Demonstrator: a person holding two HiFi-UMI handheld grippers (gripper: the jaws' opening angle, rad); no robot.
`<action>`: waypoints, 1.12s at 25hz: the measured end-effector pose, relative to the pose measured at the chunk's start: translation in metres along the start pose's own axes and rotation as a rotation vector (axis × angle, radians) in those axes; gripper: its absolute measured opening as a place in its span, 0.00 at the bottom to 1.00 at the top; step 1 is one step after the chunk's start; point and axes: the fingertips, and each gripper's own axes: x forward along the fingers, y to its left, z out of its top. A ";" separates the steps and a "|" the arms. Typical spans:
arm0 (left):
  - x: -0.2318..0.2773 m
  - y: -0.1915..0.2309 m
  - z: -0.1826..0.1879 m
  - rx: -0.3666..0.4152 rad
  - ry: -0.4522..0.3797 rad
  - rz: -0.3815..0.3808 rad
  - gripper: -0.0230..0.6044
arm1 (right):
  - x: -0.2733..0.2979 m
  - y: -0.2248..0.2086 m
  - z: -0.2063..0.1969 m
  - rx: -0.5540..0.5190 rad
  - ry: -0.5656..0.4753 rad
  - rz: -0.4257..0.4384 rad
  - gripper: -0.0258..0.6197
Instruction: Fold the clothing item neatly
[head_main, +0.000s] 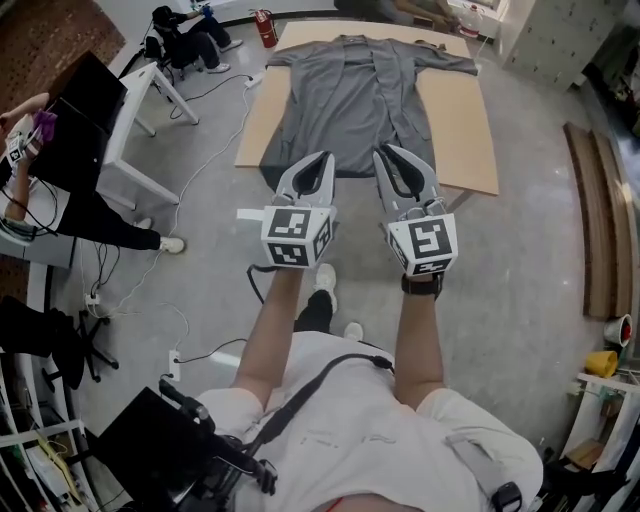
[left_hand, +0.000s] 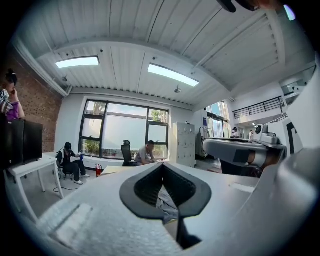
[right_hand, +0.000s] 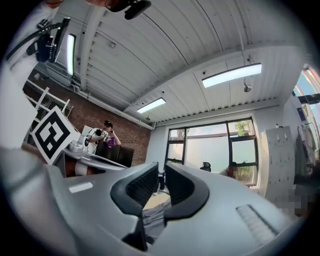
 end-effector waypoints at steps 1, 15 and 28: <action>0.008 0.008 0.000 -0.007 -0.003 0.001 0.04 | 0.007 -0.006 -0.004 0.000 0.005 -0.005 0.10; 0.112 0.106 0.068 -0.123 -0.198 -0.059 0.04 | 0.130 -0.075 0.024 0.045 -0.168 -0.089 0.05; 0.205 0.160 0.035 -0.207 -0.148 -0.055 0.04 | 0.233 -0.106 -0.060 0.190 -0.024 0.005 0.05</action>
